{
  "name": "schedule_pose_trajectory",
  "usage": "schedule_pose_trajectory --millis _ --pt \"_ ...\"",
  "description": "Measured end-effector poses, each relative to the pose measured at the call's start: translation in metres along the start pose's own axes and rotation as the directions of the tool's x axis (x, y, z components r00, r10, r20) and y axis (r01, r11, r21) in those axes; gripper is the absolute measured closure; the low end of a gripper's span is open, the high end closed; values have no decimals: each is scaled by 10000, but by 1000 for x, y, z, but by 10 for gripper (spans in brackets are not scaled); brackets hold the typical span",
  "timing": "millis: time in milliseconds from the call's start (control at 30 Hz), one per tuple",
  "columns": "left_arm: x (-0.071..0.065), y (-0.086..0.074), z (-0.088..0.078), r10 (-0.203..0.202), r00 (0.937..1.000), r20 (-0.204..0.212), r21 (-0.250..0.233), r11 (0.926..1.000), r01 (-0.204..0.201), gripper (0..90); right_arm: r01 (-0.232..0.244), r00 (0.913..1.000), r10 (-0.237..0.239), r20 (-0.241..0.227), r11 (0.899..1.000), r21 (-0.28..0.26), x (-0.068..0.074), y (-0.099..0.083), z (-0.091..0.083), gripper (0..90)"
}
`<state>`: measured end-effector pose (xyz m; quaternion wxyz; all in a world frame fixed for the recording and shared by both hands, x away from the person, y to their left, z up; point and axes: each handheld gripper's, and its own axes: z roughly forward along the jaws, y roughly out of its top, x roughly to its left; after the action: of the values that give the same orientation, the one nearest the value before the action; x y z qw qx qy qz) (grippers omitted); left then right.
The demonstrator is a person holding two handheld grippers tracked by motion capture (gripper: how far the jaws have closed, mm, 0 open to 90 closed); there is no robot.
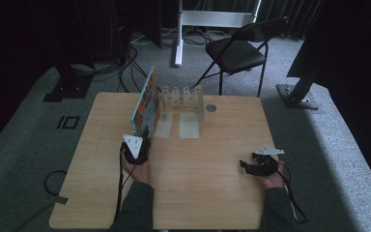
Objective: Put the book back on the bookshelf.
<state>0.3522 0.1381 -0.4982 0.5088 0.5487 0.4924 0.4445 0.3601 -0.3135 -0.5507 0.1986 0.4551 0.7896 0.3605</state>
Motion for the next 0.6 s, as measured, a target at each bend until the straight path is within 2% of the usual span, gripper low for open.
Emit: schedule_pose_trajectory --millis 367,600 --pt "3 -2 -1 -139 9999 31 31 9999 138 809 18 10000 -18 19 10000 8 0 0 0 305" --pt "7 -4 -3 -414 9991 30 76 9991 414 809 29 10000 -29 30 10000 9 0 0 0 305"
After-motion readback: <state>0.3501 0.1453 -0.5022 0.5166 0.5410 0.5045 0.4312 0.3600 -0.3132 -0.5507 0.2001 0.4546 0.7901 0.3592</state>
